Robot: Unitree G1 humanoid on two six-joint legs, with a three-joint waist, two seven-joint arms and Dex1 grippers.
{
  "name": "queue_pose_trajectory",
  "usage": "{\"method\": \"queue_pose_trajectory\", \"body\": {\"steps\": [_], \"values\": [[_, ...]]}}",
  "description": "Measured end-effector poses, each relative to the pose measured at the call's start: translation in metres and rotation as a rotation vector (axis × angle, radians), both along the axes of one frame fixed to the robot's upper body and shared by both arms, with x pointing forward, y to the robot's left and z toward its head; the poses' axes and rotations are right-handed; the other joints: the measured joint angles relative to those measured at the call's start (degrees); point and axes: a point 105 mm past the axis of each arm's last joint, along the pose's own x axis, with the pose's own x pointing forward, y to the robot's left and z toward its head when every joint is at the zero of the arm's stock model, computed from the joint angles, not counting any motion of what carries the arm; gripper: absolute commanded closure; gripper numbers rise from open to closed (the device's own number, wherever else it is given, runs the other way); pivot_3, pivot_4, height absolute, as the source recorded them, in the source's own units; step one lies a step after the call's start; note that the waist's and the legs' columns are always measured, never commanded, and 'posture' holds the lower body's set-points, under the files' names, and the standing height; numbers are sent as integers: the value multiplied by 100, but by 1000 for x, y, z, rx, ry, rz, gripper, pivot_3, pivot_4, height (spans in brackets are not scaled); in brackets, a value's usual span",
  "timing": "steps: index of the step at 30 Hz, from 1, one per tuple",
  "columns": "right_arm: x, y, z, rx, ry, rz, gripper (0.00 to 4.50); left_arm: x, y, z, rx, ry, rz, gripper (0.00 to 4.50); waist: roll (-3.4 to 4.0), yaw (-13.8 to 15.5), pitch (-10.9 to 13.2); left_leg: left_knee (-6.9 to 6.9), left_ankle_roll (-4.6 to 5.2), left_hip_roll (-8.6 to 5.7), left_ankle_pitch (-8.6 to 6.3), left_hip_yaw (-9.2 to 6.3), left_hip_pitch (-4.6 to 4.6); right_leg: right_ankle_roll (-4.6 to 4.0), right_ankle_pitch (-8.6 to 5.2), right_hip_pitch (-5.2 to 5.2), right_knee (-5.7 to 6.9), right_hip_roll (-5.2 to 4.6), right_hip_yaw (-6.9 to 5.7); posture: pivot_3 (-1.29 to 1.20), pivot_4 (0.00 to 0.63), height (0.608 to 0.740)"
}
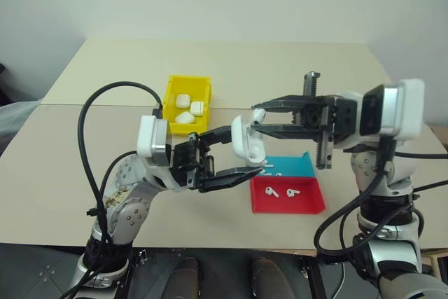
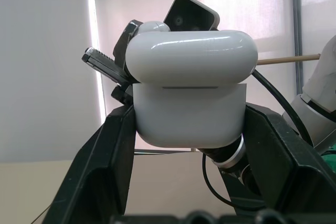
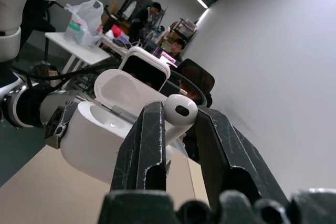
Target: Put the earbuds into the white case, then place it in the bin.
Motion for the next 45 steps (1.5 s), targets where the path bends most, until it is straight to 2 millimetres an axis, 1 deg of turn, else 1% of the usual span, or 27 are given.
{"method": "queue_pose_trajectory", "body": {"steps": [4, 6, 7, 9, 10, 20, 22, 24, 27, 29, 32, 34, 35, 36, 39, 42, 45], "values": [[0, 0, -3, -25, -20, -4, 3641, 0, 0, -1, 5, 3, 6, 1732, 0, 0, 0, 0, 0, 0, 0, 0, 0, 0, 0, 0, -1, 0, 0, 0, 150, 740], [1, -1, -5, -39, -20, -3, 3122, 1, 0, -3, 10, 5, 13, 1732, 0, 0, 0, 0, 0, 0, 0, 0, 0, 0, 0, 0, -1, 0, 0, 0, 150, 740], [1, -1, -6, -48, -20, -2, 2946, 1, 0, -3, 10, 7, 13, 1732, 0, 0, 0, 0, 0, 0, 0, 0, 0, 0, 0, 0, -1, 0, 0, 0, 150, 740], [2, -2, -6, -59, -24, -5, 2395, 1, 0, -5, 15, 9, 17, 1732, 0, 0, 0, 0, 0, 0, 0, 0, 0, 0, 0, 0, 0, 0, 0, 0, 150, 740], [1, -3, -6, -57, -30, -7, 2017, 1, 0, -5, 16, 10, 16, 1732, 0, 1, 0, 0, 0, 1, 0, 0, 0, 0, 0, 0, -1, 0, 0, 0, 150, 740], [1, -6, -9, -84, -27, -12, 2017, 2, 0, -7, 26, 8, 25, 1732, 0, 2, 0, 0, 0, 0, 0, 0, 0, 0, 0, 0, -1, -1, 0, 0, 150, 740], [0, -8, -9, -97, -1, -2, 2017, 2, 1, -8, 32, -2, 33, 1732, 0, 2, 0, 0, 0, 0, 0, 0, 0, 0, 0, 0, -2, -1, 0, 0, 150, 740], [4, -15, -11, -158, 69, -27, 2017, 5, 7, -13, 57, -19, 64, 1732, 1, 3, 0, -1, 0, -1, 0, 1, 0, -1, 0, 0, -2, -3, 0, 0, 150, 740], [19, -36, -15, -286, 189, -172, 2017, 17, 28, -33, 132, -12, 157, 1732, 1, 11, 1, -3, 1, -2, 0, 3, 0, -4, -2, -1, -6, -4, -2, 0, 150, 740], [34, -50, -25, -388, 257, -311, 2017, 19, 40, -46, 183, -17, 195, 1732, 1, 4, 1, -5, 1, -1, 0, 14, -1, -7, -3, -3, -10, -4, -1, 0, 150, 740], [57, -77, -65, -690, 304, -565, 2017, 14, 60, -74, 283, 1, 241, 1732, 2, -12, 0, -17, 0, 2, -1, 49, -2, -13, -7, -14, -15, -5, 0, 0, 150, 740], [67, -85, -90, -833, 334, -636, 2017, 12, 68, -89, 337, 12, 253, 1732, 2, -17, 0, -19, 0, 6, 0, 57, -4, -16, -8, -22, -11, -3, 1, 0, 150, 740], [72, -86, -99, -890, 351, -650, 2017, 11, 70, -93, 353, -1, 254, 1732, 5, -21, 2, -19, 0, 9, 0, 61, -4, -18, -7, -25, -10, -3, 1, 0, 150, 740], [75, -85, -103, -926, 354, -658, 2017, 10, 71, -94, 357, -13, 255, 1732, 6, -14, 3, -18, 0, 9, 0, 61, -5, -18, -7, -25, -10, -3, 1, 0, 150, 740], [90, -76, -104, -1023, 293, -688, 2017, 7, 73, -98, 373, -35, 264, 1732, 6, -39, 2, -18, 0, 16, 0, 64, -3, -20, -5, -24, -12, -2, 2, 0, 150, 740], [98, -59, -107, -1068, 255, -667, 2017, 6, 73, -102, 385, -30, 266, 1732, 6, -25, 2, -18, 0, 20, 0, 64, -4, -20, -5, -25, -11, 1, 1, 0, 150, 740], [107, -41, -116, -1152, 219, -656, 2017, 4, 73, -105, 382, -11, 282, 1732, 7, -15, 2, -19, 0, 19, -1, 63, -6, -20, -4, -27, -10, -1, 0, 0, 150, 740]]}}
